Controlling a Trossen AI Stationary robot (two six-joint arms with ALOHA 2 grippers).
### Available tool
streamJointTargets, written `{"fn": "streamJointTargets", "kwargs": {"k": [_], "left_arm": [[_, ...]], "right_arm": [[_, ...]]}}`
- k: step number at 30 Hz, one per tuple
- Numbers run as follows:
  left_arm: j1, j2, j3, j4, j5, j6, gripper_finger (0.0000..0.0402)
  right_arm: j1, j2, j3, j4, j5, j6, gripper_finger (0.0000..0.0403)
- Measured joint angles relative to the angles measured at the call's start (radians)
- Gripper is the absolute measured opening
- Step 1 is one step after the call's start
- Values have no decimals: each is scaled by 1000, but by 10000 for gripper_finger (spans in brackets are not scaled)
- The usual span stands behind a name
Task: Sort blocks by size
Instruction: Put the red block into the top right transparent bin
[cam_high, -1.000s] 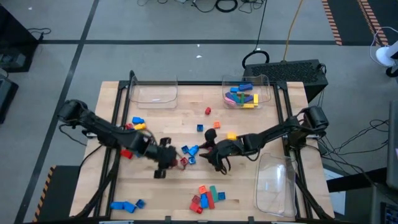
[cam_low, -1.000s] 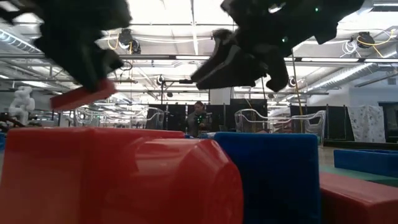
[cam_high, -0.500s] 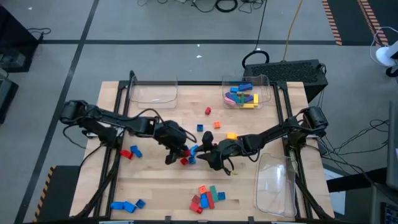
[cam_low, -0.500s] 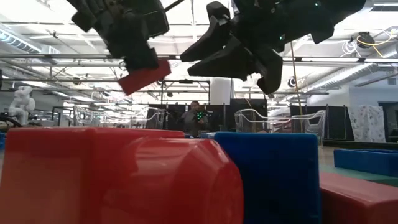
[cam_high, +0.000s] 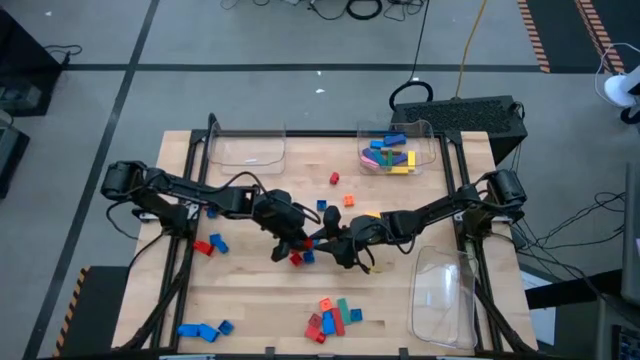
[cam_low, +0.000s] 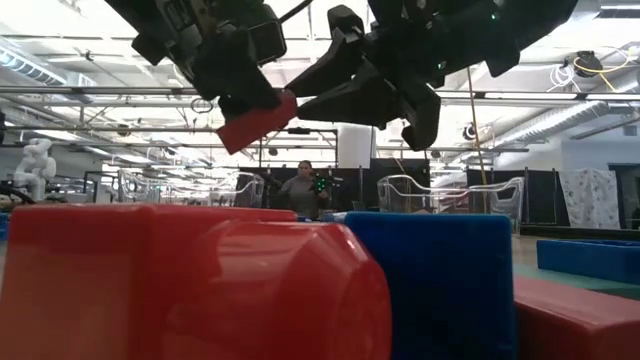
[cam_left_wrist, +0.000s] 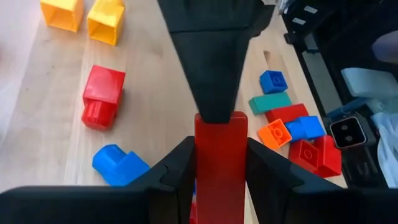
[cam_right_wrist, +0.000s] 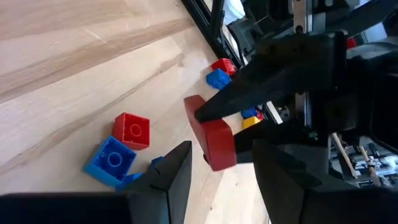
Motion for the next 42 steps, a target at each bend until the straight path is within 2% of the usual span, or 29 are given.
{"fn": "streamJointTargets", "kwargs": {"k": [12, 25, 29, 35, 39, 42], "left_arm": [[9, 3, 0, 59, 0, -1, 122], [8, 5, -3, 96, 5, -24, 123], [7, 5, -3, 107, -16, -51, 131], [24, 3, 1, 56, -70, -16, 146], [63, 2, 3, 14, -73, -98, 147], [90, 1, 3, 5, -59, -103, 147]], "right_arm": [[-13, 0, 0, 2, -46, -21, 150], [-15, -2, 1, 0, -51, -22, 61], [-14, -4, 1, -22, -41, 42, 36], [-12, -21, 1, -82, 129, 178, 36], [-12, -63, 1, -182, 195, 270, 36], [-12, -101, 0, -267, 267, 336, 36]]}}
